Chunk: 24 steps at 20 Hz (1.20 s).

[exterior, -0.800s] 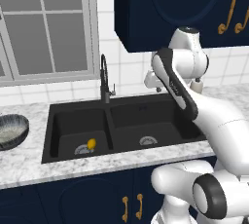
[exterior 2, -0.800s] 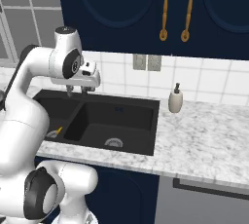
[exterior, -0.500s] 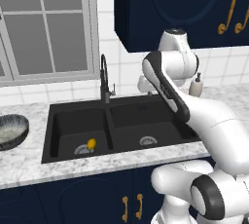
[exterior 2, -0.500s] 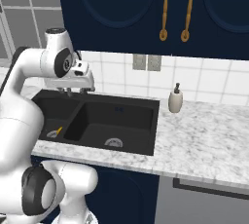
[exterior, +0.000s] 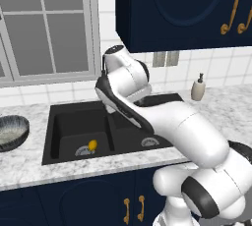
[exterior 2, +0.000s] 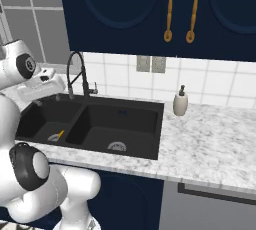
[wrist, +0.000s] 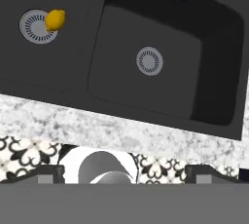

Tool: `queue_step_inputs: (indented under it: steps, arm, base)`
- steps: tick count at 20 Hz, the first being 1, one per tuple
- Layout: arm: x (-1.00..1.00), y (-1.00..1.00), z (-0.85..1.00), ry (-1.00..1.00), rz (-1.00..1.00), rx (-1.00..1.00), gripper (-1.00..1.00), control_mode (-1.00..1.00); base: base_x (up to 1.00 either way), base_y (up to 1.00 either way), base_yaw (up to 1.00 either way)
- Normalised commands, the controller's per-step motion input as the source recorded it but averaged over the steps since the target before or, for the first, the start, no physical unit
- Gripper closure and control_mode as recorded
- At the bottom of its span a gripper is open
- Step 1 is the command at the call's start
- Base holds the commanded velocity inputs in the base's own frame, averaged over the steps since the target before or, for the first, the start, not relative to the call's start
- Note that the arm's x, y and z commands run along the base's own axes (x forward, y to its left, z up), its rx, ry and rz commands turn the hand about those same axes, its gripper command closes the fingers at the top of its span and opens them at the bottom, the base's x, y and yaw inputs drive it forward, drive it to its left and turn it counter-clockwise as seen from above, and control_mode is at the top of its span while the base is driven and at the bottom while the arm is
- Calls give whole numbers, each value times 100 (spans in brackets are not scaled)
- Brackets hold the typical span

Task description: Pick the lemon from the sink and place it in the bowl. Then pick the bowl and place it in the microwave. Then close the microwave door and press the start button.

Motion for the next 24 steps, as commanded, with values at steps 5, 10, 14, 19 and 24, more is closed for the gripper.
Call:
queue_step_inputs:
  steps: [5,10,14,19,24]
  arm:
    - [6,99,-55,9,0,-5,-100,-100]
    - [5,54,-94,2,-6,-7,-100,-100]
    - [50,4,-93,1,-11,-12,-100,-100]
    - [44,7,-70,0,-14,-7,-100,-100]
    - [49,0,-48,-1,-14,-10,-100,-100]
  base:
    - [0,0,0]
    - [0,0,0]
    - [0,0,0]
    - [0,0,0]
    - [0,0,0]
